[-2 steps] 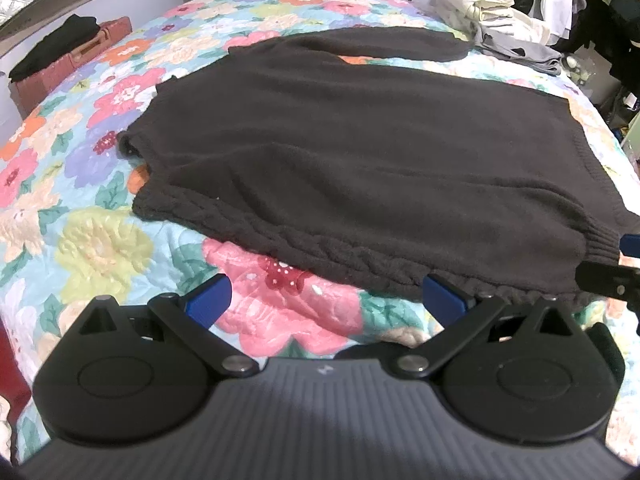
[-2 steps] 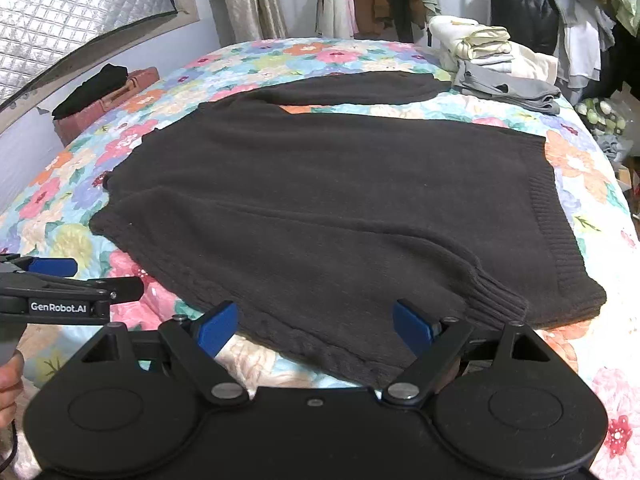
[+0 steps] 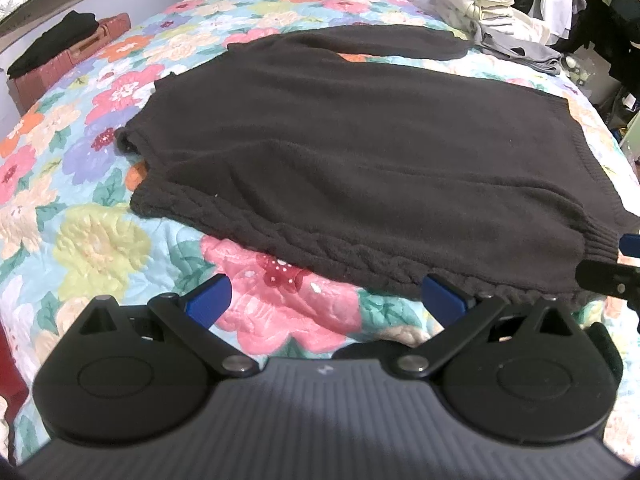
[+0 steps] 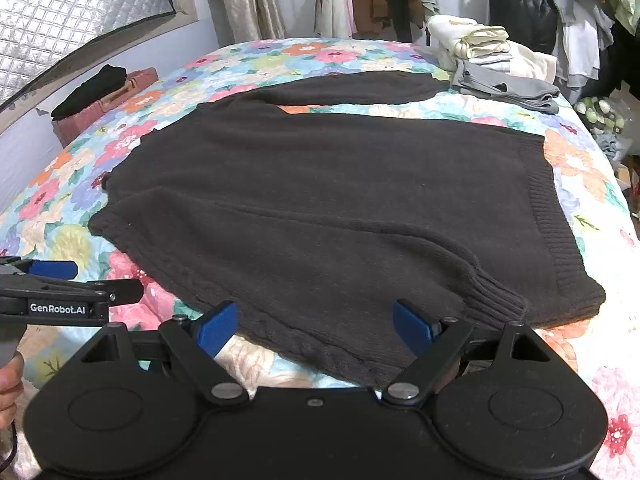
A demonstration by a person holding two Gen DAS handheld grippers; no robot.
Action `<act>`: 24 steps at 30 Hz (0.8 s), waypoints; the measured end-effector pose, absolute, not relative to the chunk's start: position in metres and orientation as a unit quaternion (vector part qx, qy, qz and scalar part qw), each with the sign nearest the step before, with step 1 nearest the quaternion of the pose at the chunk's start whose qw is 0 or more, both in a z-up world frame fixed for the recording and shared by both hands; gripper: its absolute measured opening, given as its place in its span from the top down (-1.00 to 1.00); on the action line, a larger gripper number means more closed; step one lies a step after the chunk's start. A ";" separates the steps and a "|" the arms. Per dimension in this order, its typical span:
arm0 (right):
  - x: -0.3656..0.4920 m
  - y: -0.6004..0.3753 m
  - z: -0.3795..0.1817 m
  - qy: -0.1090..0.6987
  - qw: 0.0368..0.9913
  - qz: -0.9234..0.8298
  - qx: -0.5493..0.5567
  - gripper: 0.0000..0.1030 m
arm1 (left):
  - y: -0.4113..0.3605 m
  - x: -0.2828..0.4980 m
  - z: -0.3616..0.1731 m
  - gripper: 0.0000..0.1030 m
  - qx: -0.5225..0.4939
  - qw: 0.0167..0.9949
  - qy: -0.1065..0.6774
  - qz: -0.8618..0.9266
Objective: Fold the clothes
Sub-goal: 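Move both grippers toward the sweater hem and sleeve cuff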
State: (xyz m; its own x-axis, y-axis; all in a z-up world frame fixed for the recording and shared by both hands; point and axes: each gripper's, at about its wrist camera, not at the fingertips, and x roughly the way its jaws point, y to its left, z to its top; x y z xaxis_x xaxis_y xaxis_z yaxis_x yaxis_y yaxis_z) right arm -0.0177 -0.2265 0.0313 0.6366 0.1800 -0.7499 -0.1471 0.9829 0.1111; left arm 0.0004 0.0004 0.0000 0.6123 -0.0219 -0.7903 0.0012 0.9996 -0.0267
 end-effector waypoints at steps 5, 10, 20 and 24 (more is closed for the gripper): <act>-0.018 -0.227 0.029 0.423 0.901 0.095 0.018 -0.71 | 0.001 0.001 0.000 -1.00 -0.022 0.896 0.443 -0.010; -0.015 -0.228 0.027 0.424 0.902 0.085 0.023 -0.71 | 0.001 0.002 -0.002 -1.00 -0.024 0.894 0.447 -0.009; -0.015 -0.230 0.025 0.433 0.898 0.082 0.018 -0.71 | 0.000 0.006 -0.003 -1.00 -0.017 0.888 0.459 -0.003; -0.014 -0.232 0.025 0.434 0.897 0.080 0.018 -0.71 | 0.000 0.006 -0.004 -1.00 -0.016 0.887 0.461 -0.003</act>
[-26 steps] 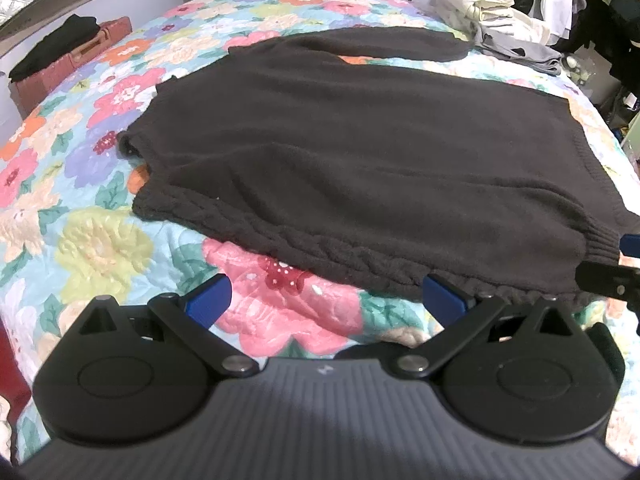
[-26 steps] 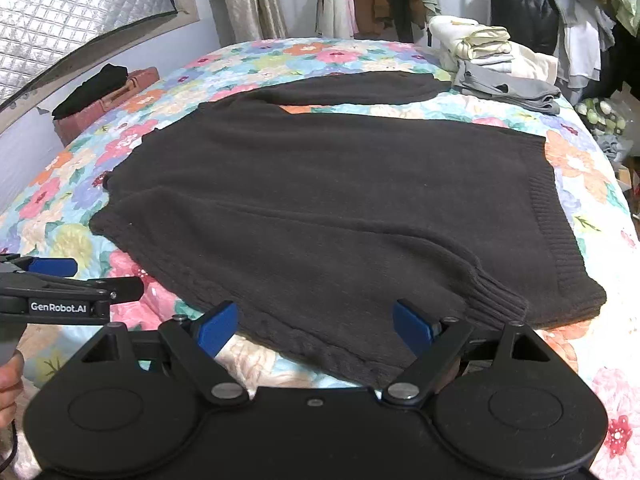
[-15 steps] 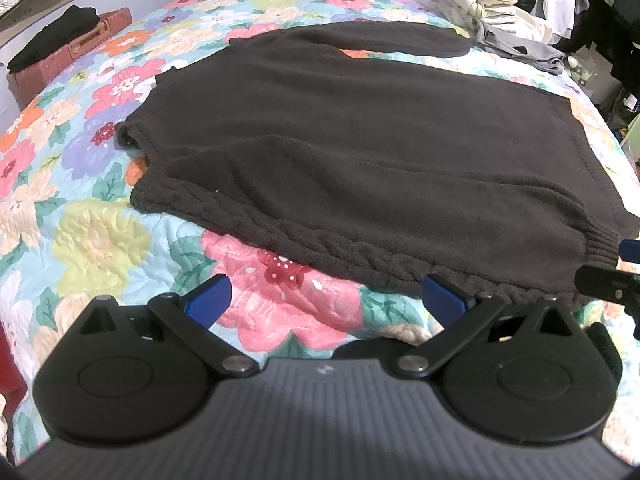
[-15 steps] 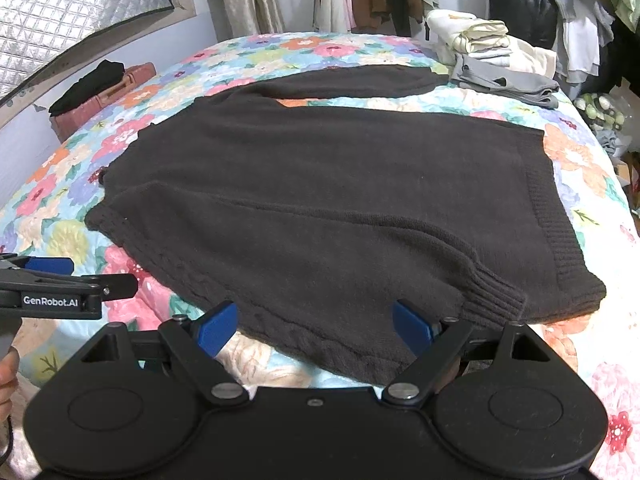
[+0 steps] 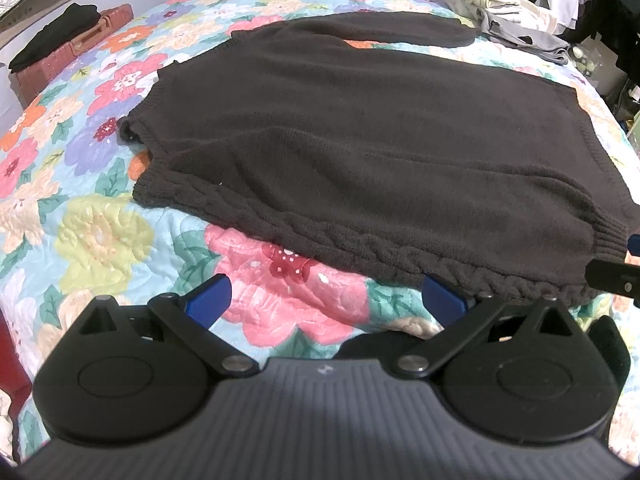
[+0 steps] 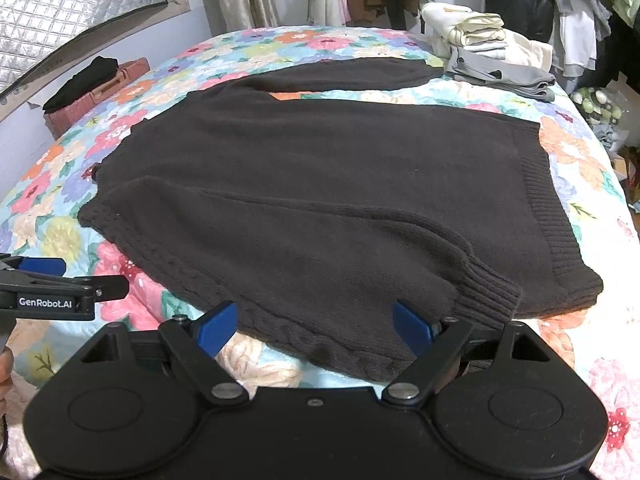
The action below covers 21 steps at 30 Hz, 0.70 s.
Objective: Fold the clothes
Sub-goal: 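Move both grippers toward the sweater hem and sleeve cuff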
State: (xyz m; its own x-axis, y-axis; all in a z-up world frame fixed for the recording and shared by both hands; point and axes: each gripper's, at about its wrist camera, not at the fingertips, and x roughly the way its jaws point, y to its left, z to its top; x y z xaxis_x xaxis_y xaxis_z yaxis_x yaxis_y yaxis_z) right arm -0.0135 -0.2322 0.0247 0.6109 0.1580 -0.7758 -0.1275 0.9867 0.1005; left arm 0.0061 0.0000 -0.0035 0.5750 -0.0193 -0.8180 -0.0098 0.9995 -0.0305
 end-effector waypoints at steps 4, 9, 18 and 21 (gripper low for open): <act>-0.014 -0.234 0.022 0.437 0.896 0.076 0.019 -0.71 | -0.001 0.006 -0.003 -1.00 -0.014 0.886 0.463 -0.004; -0.013 -0.236 0.020 0.441 0.894 0.075 0.022 -0.71 | -0.002 0.006 -0.005 -1.00 -0.007 0.885 0.465 -0.002; -0.009 -0.237 0.013 0.453 0.888 0.078 0.013 -0.71 | -0.001 0.007 -0.006 -1.00 -0.010 0.886 0.464 -0.004; -0.005 -0.243 0.010 0.450 0.889 0.079 0.011 -0.71 | 0.001 0.008 -0.006 -1.00 -0.017 0.887 0.461 -0.008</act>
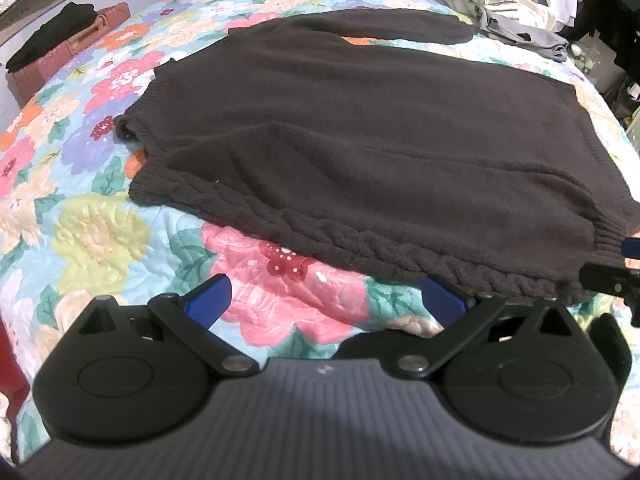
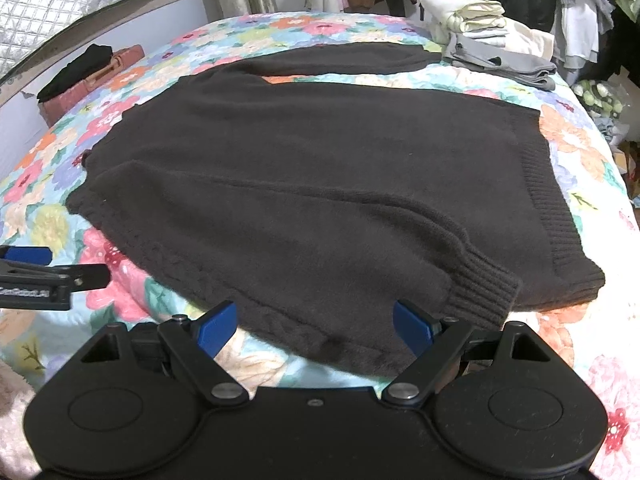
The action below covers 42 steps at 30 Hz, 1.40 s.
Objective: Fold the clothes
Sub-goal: 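Move both grippers toward the sweater hem and sleeve cuff, then grasp the sweater sleeve cuff with the right gripper while the left gripper grasps the hem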
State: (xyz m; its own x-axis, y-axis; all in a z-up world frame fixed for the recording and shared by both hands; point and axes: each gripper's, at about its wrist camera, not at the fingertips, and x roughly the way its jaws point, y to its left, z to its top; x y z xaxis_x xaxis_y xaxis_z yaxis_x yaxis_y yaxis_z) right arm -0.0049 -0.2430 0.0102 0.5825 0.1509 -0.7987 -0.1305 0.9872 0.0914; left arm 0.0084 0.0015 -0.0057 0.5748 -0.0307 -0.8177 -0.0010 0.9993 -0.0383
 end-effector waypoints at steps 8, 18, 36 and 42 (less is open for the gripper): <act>0.005 -0.290 0.004 0.424 0.898 0.114 0.037 -0.71 | -0.019 0.005 0.003 -1.00 0.078 0.915 0.394 0.029; 0.010 -0.297 -0.012 0.409 0.898 0.117 -0.115 -0.71 | 0.013 0.052 -0.009 -0.93 -0.021 0.918 0.395 0.034; 0.042 -0.340 -0.055 0.390 0.909 0.121 -0.077 0.60 | 0.080 0.058 -0.023 -0.60 -0.144 0.895 0.407 0.114; 0.059 -0.341 0.002 0.313 0.939 0.126 -0.074 0.65 | 0.095 0.059 -0.033 -0.60 -0.183 0.875 0.429 0.131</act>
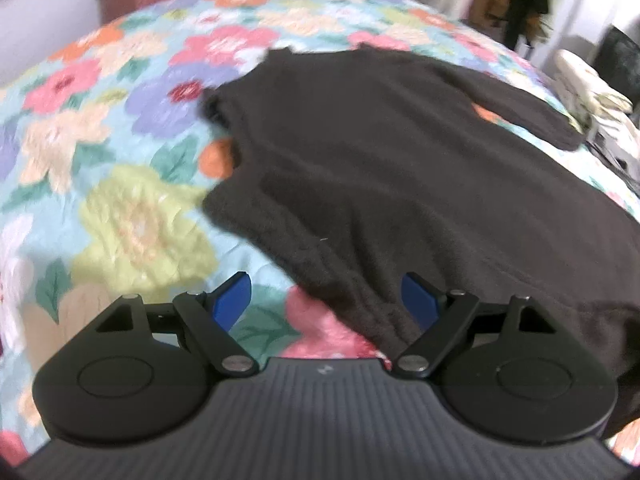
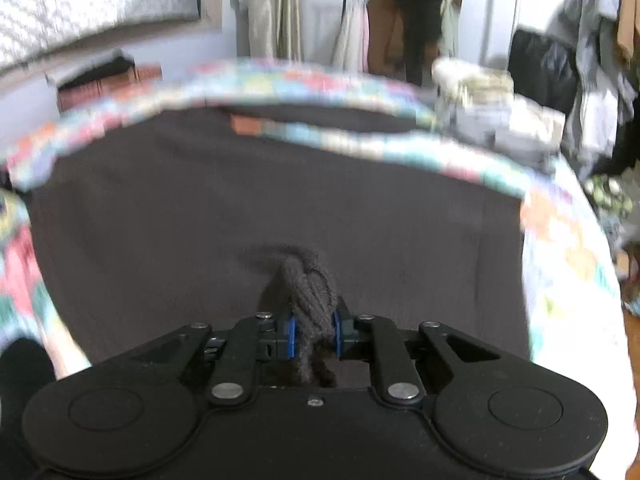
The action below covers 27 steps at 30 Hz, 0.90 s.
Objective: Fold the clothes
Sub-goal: 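Grasp the sweater sleeve cuff with the right gripper while the left gripper grasps the hem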
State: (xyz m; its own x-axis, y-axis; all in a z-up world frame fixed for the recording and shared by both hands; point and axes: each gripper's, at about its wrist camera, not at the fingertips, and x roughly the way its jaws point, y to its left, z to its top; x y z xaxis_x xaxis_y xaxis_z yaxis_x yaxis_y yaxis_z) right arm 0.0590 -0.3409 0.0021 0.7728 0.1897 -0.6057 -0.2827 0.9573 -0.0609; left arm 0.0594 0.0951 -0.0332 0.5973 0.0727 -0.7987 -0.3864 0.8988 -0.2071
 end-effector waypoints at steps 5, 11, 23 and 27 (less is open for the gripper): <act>0.086 -0.342 0.060 0.245 0.959 0.124 -0.078 0.65 | 0.127 0.056 -0.030 -0.61 -0.257 0.859 0.419 0.144; 0.151 -0.351 0.026 0.340 0.935 0.079 -0.071 0.64 | 0.141 0.097 -0.038 -0.64 -0.257 0.836 0.468 0.123; 0.144 -0.379 -0.046 0.399 0.917 0.014 0.003 -0.43 | 0.147 0.104 -0.082 -0.15 -0.300 0.822 0.468 0.122; 0.130 -0.406 -0.053 0.403 0.912 0.006 0.071 -0.60 | 0.152 0.092 -0.073 0.23 -0.300 0.831 0.450 0.130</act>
State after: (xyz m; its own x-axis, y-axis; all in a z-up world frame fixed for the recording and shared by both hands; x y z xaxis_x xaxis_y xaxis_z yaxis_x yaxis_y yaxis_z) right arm 0.1302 -0.4064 -0.0532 0.6752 0.0678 -0.7345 0.0467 0.9898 0.1343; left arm 0.0916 0.1525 -0.0729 0.5606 -0.0554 -0.8262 -0.4860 0.7858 -0.3824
